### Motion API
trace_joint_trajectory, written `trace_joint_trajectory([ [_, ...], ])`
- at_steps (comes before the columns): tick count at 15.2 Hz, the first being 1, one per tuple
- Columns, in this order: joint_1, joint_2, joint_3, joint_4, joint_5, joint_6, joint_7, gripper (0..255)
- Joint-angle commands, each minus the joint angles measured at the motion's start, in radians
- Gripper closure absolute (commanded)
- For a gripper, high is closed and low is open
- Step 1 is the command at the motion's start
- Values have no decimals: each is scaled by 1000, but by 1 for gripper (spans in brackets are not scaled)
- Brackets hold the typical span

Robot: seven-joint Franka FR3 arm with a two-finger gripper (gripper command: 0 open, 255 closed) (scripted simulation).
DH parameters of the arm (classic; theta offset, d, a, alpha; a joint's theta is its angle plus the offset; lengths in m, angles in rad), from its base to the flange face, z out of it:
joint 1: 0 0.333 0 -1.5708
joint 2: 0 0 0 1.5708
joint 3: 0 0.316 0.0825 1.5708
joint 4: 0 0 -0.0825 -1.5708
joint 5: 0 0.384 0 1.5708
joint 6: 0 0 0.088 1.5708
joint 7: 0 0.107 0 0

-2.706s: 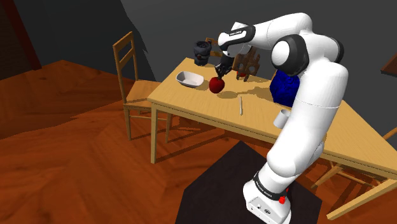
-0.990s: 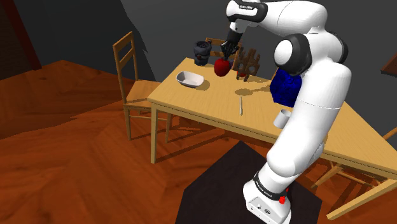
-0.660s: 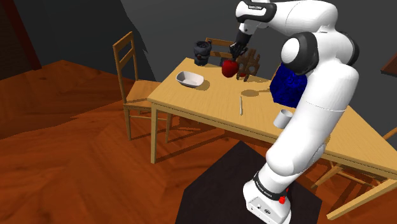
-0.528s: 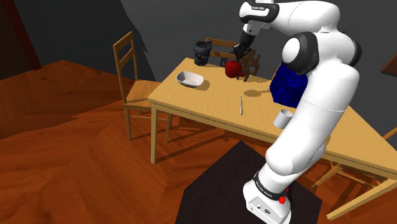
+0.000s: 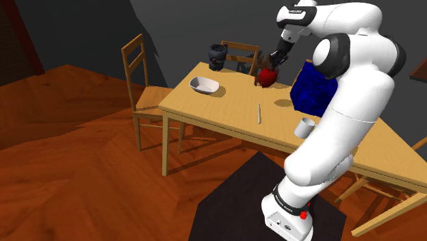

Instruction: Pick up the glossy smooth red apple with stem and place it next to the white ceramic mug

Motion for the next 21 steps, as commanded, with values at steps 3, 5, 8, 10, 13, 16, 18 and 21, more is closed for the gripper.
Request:
trace_joint_trajectory([
  [3,-60,22,-39,29,25,-20,-101,255],
  [5,-91,35,-57,44,38,-29,-149,255],
  [8,-141,62,-83,76,62,-48,-223,255],
  [10,-177,87,-100,105,81,-63,-273,255],
  [13,-238,133,-122,161,115,-90,-348,255],
  [16,-307,190,-139,233,154,-124,-420,255],
  [18,-359,234,-146,292,183,-152,-466,255],
  [21,-448,312,-152,401,230,-202,-529,255],
])
